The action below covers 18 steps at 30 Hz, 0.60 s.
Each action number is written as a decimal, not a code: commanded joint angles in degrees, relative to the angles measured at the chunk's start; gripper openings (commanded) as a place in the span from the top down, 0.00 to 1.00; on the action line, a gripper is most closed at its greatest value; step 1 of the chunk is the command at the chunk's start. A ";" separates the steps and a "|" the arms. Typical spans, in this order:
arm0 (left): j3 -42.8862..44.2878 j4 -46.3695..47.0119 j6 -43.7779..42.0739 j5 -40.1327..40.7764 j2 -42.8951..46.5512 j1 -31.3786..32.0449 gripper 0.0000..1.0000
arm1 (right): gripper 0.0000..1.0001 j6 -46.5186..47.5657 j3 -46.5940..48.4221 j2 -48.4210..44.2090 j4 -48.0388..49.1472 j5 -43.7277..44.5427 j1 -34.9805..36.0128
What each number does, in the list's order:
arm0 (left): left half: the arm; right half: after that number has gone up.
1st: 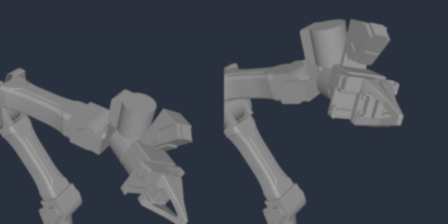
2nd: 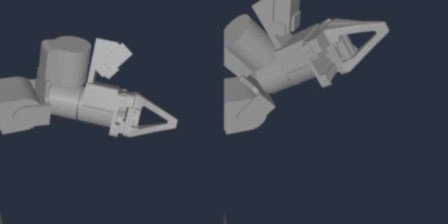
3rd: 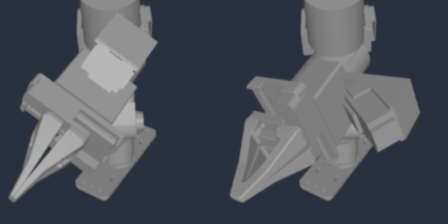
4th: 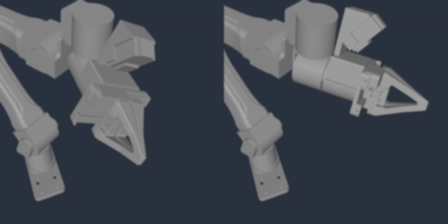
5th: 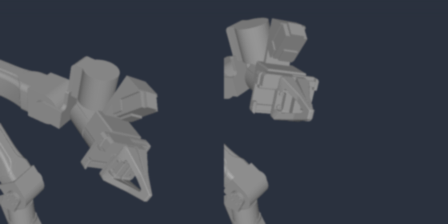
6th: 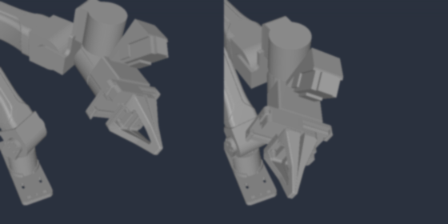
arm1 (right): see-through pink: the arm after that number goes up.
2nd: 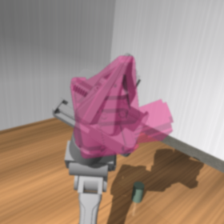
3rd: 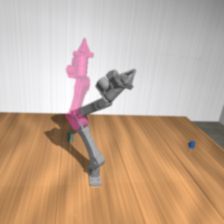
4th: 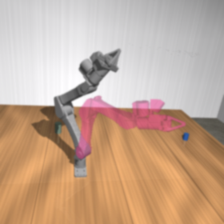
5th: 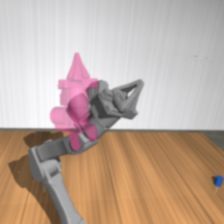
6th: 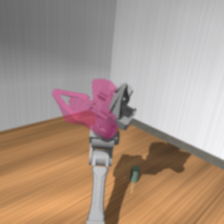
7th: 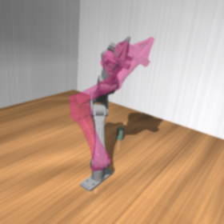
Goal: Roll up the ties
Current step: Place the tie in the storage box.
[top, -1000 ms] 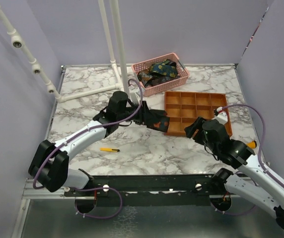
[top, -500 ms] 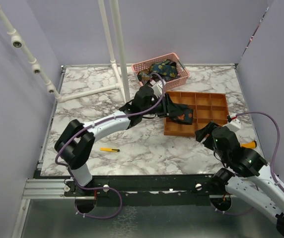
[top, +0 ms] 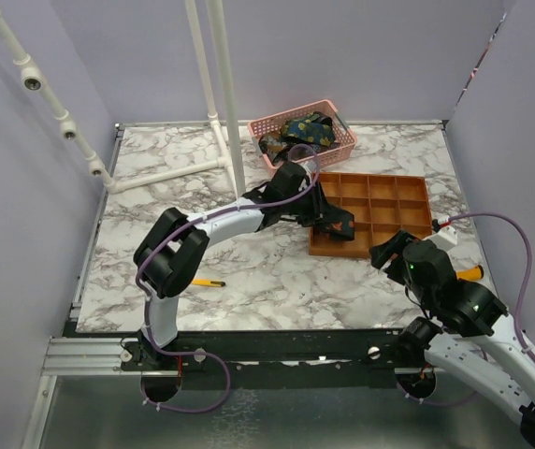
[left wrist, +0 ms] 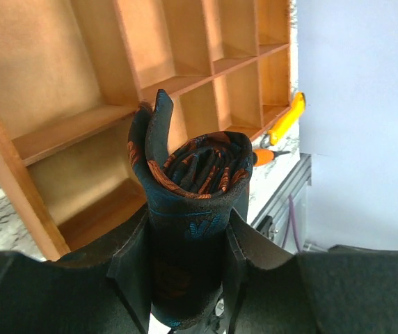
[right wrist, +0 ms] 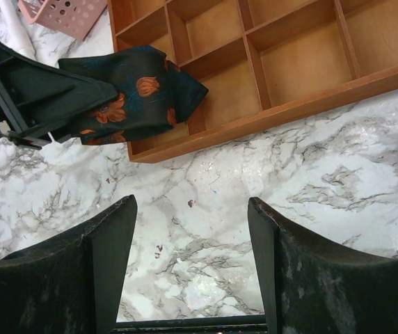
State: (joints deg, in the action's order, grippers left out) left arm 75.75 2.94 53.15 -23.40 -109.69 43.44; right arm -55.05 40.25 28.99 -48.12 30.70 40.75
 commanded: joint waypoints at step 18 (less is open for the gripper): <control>15.57 -31.51 -15.70 17.51 -11.56 3.30 1.00 | 0.31 0.02 0.43 -0.47 -0.88 0.19 -0.32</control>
State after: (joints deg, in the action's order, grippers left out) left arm 86.96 -18.81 41.65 -12.95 -116.95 44.64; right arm -55.02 40.25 28.71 -48.10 30.65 40.75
